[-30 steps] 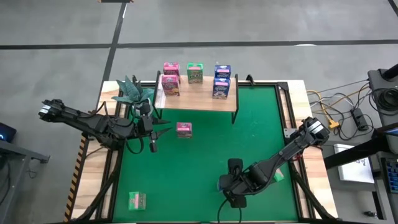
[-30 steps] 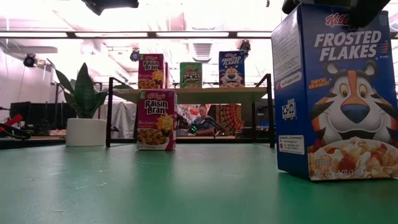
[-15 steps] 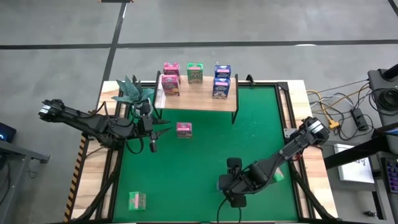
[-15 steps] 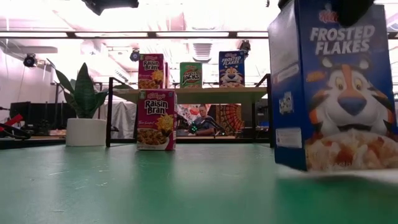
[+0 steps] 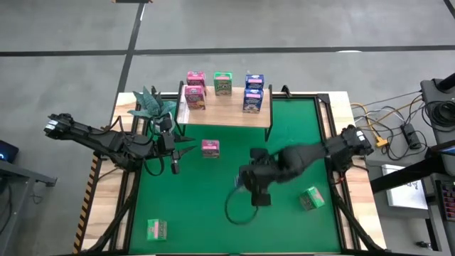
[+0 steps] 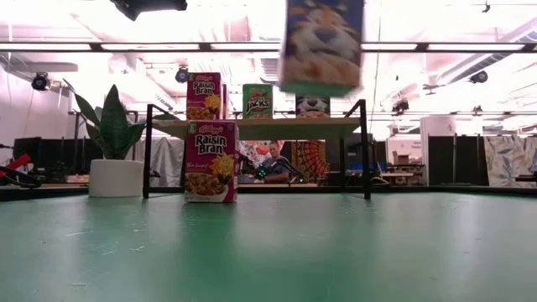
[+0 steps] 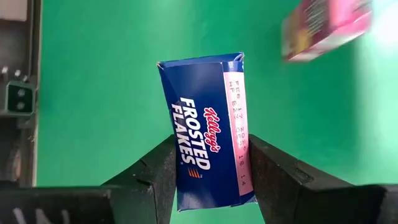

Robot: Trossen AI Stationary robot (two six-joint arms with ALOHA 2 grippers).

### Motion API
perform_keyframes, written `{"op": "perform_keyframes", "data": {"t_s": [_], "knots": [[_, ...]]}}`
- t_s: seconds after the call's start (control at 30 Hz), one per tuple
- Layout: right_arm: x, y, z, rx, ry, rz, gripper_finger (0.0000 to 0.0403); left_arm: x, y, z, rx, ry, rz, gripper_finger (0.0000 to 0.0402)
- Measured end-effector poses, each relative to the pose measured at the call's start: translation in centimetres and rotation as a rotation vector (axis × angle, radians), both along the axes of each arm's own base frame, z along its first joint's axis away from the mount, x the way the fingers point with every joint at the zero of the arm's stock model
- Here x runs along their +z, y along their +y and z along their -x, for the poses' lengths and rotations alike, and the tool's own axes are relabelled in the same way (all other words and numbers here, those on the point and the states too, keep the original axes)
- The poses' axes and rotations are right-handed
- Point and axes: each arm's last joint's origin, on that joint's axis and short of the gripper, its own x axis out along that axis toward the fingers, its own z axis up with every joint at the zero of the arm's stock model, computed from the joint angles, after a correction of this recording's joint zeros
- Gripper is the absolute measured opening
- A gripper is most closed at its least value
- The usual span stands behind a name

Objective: Stack cereal on shelf
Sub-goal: Put the blue cereal box on the shelf aligned with the other blue cereal boxes

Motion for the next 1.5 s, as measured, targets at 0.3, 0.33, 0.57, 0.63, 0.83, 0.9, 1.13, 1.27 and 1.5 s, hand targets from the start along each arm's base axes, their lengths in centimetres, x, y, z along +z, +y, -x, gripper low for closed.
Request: {"op": "perform_keyframes", "data": {"t_s": [0.3, 0.33, 0.57, 0.63, 0.83, 0.9, 1.13, 1.27, 1.5], "knots": [[5.1, -8.7, -0.1, -0.039, -0.072, 0.095, 0.0164, 0.0, 0.0, 0.0, 0.0, 0.0, 0.0, 0.0088], [5.4, -9.7, -0.1, -0.05, -0.074, 0.106, 0.0164, 0.0, 0.0, 0.0, 0.0, 0.0, 0.0, 0.0088], [5.8, -16.1, 0.8, -0.127, -0.029, 0.129, 0.0164, 0.0, 0.0, 0.0, -0.001, 0.001, -0.003, 0.0088], [5.7, -17.5, 1.1, -0.138, -0.011, 0.112, 0.0164, 0.0, 0.0, 0.0, -0.002, 0.003, -0.007, 0.0088], [4.9, -20.1, 1.5, -0.154, 0.024, 0.097, 0.0164, 0.0, 0.0, 0.0, -0.002, 0.003, -0.008, 0.0088], [4.8, -20.5, 1.6, -0.155, 0.032, 0.101, 0.0164, 0.0, 0.0, 0.0, -0.002, 0.003, -0.008, 0.0088], [4.2, -21.3, 1.8, -0.157, 0.064, 0.105, 0.0164, 0.0, 0.0, 0.0, -0.004, 0.005, -0.016, 0.0088], [4.1, -21.4, 1.7, -0.143, 0.071, 0.111, 0.0164, 0.0, 0.0, 0.0, -0.004, 0.005, -0.016, 0.0088], [4.2, -21.5, 1.5, -0.153, 0.05, 0.15, 0.0164, 0.0, 0.0, 0.0, -0.004, 0.005, -0.016, 0.0088]]}}
